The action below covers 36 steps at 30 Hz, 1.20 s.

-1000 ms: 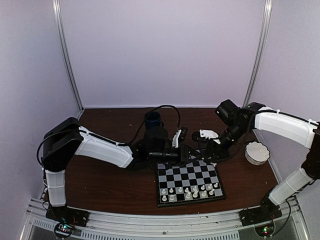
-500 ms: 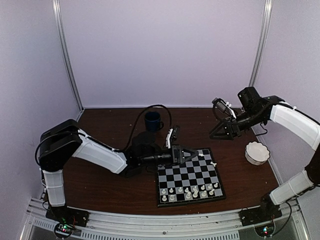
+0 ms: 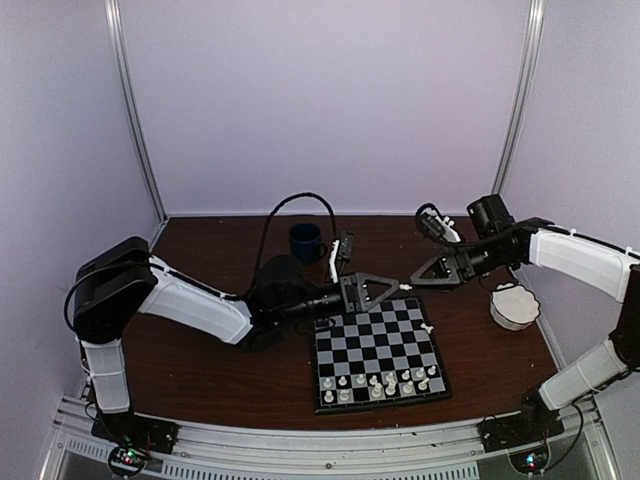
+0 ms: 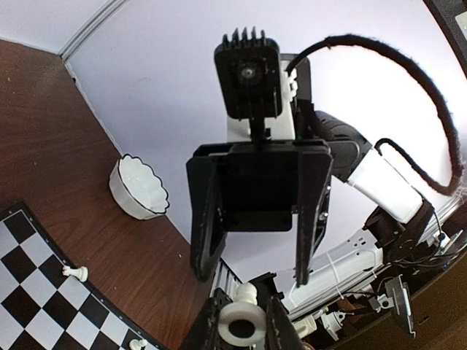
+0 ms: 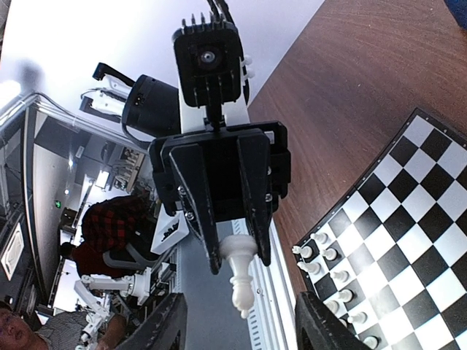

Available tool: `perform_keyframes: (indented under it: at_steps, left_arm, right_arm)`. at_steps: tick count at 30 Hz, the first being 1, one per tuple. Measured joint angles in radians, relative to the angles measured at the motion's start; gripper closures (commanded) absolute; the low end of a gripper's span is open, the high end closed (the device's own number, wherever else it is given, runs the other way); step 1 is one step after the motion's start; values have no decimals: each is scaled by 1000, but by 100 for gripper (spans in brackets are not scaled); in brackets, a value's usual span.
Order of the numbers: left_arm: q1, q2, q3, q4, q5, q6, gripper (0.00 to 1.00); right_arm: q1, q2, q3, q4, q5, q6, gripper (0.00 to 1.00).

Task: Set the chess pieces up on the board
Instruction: Pass from the left arm to the right

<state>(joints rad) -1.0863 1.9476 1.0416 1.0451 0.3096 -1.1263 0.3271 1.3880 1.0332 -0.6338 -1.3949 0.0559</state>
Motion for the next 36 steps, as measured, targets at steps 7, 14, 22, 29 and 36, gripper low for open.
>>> perform_keyframes:
  at_steps: [7,14,22,29,36]
  left_arm:
    - [0,2,46,0,0,3,91]
    - [0,5,50,0,0,3,92]
    - [0,16,60,-5,0,3,92]
    - [0,18,68,-13,-7,3,92]
    - [0,18,69,-13,-8,3,92]
  right_arm:
    - [14,-10,-51,143,-24,130,60]
    - [14,-10,-52,202,-35,175,68]
    - [14,-29,-64,244,-45,211,79]
    - [14,-46,-78,266,-45,230,79]
    - [14,-48,-84,274,-40,238,90]
